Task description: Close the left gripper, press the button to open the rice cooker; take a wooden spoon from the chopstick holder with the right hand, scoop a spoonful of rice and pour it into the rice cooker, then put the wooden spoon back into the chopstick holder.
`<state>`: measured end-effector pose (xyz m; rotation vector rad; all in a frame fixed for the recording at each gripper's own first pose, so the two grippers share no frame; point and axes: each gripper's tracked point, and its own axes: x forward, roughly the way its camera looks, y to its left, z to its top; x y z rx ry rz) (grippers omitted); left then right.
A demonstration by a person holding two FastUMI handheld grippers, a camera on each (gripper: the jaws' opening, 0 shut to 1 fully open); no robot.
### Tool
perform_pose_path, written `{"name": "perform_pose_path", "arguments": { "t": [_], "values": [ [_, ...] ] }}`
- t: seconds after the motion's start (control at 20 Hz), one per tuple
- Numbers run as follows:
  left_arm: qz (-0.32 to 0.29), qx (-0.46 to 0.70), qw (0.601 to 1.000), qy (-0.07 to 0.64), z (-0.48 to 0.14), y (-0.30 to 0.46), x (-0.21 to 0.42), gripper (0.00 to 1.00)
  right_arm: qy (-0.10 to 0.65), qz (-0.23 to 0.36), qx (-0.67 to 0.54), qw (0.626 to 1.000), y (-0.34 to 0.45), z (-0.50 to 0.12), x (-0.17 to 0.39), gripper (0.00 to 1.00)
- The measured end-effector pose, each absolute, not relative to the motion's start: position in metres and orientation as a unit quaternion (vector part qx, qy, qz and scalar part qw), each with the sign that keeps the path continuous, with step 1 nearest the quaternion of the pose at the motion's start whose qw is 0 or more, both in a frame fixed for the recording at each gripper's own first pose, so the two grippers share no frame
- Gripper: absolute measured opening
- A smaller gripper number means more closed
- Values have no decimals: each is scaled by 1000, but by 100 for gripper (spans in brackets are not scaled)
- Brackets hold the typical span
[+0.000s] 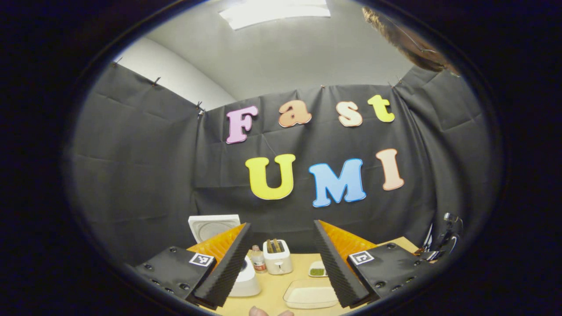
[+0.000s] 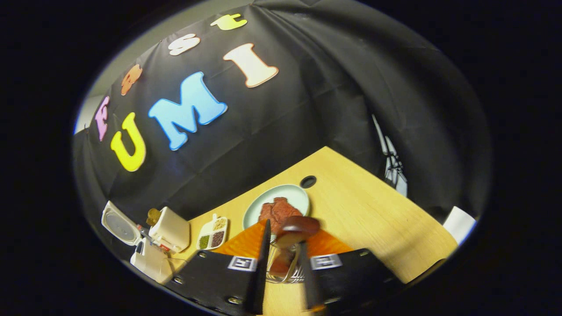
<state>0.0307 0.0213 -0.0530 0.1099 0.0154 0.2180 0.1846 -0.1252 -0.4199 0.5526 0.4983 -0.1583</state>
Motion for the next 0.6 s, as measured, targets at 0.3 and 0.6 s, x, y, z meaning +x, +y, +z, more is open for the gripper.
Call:
{"name": "perform_pose_path", "arguments": {
  "t": [0.3,0.6],
  "values": [
    [118,45,992,2,-54,38,21,96,220,-38,247,943,-106,-364,185,23],
    [125,24,992,3,-64,67,11,96,189,92,194,958,-2,-258,176,23]
  ]
}}
